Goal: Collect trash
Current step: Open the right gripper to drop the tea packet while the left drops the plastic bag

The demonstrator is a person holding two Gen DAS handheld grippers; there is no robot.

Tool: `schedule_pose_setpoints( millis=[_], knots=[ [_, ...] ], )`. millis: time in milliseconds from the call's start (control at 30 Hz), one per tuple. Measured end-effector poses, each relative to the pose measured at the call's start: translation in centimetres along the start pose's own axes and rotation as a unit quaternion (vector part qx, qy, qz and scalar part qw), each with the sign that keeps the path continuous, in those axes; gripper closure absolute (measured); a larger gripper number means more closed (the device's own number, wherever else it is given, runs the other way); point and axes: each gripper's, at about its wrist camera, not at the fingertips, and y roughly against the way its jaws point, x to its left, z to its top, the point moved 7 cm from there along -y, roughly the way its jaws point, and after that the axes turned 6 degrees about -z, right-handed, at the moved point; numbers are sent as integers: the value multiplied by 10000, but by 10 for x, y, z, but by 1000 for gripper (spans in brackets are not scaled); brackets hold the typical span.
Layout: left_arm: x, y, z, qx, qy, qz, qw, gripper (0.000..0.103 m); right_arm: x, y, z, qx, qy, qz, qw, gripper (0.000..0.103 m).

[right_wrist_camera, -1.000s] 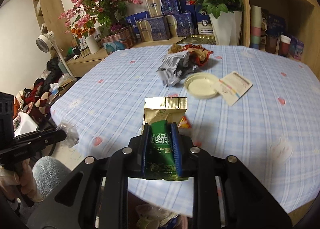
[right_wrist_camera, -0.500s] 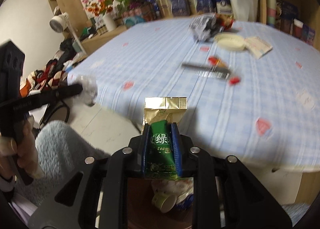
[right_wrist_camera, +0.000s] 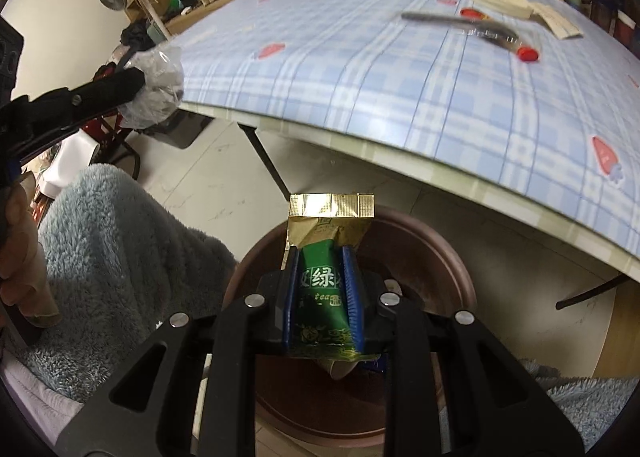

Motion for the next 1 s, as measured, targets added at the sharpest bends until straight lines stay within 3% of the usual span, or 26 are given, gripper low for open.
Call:
schedule_pose_setpoints(
  millis=[333, 500, 533, 633, 667, 700, 1000],
  knots=[
    [-2, -14, -12, 257, -41, 17, 9997, 89, 15, -12, -11, 294, 185, 145, 9993, 75],
    [-2, -15, -13, 284, -43, 24, 9996, 89, 18, -3, -6, 112, 261, 32, 9996, 63],
    [-2, -15, -14, 293, -41, 22, 9996, 89, 16, 1, -4, 52, 260, -4, 9996, 61],
    [-4, -16, -15, 323, -71, 17, 9995, 89, 11, 16, 2, -248, 272, -240, 9990, 37],
    [-5, -16, -15, 331, -82, 16, 9994, 89, 9, 22, 5, -374, 279, -365, 9982, 20],
    [-6, -17, -16, 344, -105, 14, 9994, 89, 7, 32, 9, -599, 299, -591, 9960, 10],
    [-18, -23, -21, 498, -310, -43, 9983, 89, -15, 87, 27, -1770, 156, -1357, 9747, 6]
  ],
)
